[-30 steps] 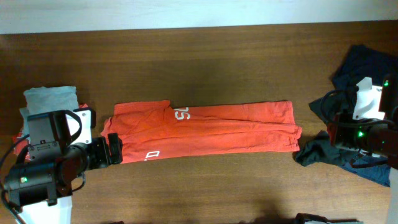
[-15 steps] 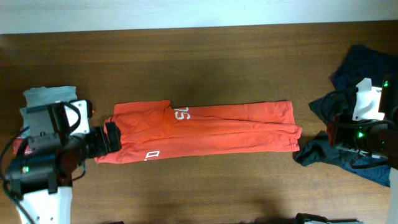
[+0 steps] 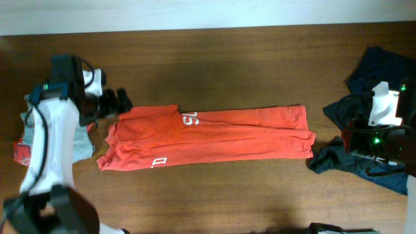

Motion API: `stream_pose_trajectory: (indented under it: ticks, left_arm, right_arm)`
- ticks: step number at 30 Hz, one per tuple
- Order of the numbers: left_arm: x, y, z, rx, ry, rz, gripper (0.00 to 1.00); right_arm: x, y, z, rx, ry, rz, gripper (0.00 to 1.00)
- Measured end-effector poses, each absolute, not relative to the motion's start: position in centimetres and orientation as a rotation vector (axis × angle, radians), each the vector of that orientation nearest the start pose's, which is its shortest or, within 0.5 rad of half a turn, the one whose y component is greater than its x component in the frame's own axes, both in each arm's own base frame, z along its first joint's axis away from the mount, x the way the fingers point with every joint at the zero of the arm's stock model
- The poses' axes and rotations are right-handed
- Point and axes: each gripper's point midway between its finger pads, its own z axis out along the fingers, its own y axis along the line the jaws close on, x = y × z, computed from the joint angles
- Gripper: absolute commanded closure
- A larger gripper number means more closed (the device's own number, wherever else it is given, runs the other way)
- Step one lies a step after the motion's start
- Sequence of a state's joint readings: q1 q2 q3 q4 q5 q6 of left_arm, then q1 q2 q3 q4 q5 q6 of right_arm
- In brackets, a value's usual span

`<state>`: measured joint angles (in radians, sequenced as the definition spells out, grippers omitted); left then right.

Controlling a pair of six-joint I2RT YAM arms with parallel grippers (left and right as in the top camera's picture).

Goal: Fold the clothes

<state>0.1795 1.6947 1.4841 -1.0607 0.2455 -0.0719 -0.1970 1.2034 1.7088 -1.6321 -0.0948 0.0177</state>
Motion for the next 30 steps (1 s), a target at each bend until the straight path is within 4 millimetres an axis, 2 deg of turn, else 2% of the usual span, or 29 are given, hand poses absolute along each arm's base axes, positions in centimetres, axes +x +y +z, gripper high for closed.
stream_pose_trajectory:
  ticks: [5, 9, 11, 17, 22, 27, 30]
  left_arm:
    - [42.1, 3.4, 14.0, -0.318, 2.797, -0.376, 0.01]
    - [44.2, 3.8, 11.1, -0.331, 2.838, -0.409, 0.04]
    - [44.9, 3.8, 9.0, -0.335, 2.865, -0.424, 0.06]
    - [45.1, 3.8, 4.1, -0.353, 2.943, -0.451, 0.07]
    - [45.2, 3.8, 2.8, -0.352, 2.958, -0.455, 0.08]
    - [44.8, 3.7, 1.2, -0.355, 2.997, -0.464, 0.23]
    - [44.6, 3.7, 1.1, -0.36, 3.009, -0.473, 0.31]
  right_arm:
    - [21.4, -2.6, 30.9, 0.262, 2.683, 0.074, 0.62]
    - [21.3, -2.6, 30.9, 0.262, 2.684, 0.074, 0.62]
    - [21.3, -2.6, 30.9, 0.263, 2.684, 0.075, 0.62]
    - [21.3, -2.6, 30.9, 0.262, 2.684, 0.074, 0.62]
    - [21.3, -2.6, 30.9, 0.262, 2.684, 0.074, 0.62]
    - [21.3, -2.6, 30.9, 0.262, 2.684, 0.074, 0.62]
    - [21.3, -2.6, 30.9, 0.262, 2.684, 0.074, 0.62]
